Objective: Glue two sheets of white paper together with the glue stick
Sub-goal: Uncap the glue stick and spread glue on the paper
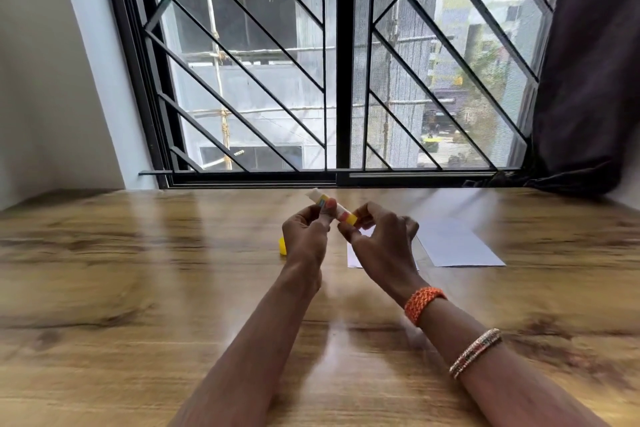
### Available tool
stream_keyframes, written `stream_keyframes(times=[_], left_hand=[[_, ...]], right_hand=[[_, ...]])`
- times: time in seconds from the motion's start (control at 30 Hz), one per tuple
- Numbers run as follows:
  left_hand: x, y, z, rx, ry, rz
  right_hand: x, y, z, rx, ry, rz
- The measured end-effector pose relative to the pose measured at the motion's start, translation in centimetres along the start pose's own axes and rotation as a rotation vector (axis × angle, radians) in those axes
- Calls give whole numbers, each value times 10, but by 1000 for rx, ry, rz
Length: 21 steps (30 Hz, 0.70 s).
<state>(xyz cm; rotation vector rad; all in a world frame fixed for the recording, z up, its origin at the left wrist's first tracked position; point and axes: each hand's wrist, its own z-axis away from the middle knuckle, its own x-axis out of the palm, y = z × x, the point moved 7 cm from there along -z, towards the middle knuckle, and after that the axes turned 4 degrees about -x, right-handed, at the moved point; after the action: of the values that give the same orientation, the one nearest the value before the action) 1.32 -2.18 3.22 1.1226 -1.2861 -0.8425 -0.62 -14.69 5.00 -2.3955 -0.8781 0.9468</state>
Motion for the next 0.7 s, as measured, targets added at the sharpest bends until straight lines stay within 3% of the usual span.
stream_keyframes(times=[0.2,0.7], left_hand=[[4,0,1,-4,-32,-8],[-2,1,0,-11,11,19]], right_hand=[[4,-3,4,28,-81,-259],[-3,-16,7,-130,94,-157]])
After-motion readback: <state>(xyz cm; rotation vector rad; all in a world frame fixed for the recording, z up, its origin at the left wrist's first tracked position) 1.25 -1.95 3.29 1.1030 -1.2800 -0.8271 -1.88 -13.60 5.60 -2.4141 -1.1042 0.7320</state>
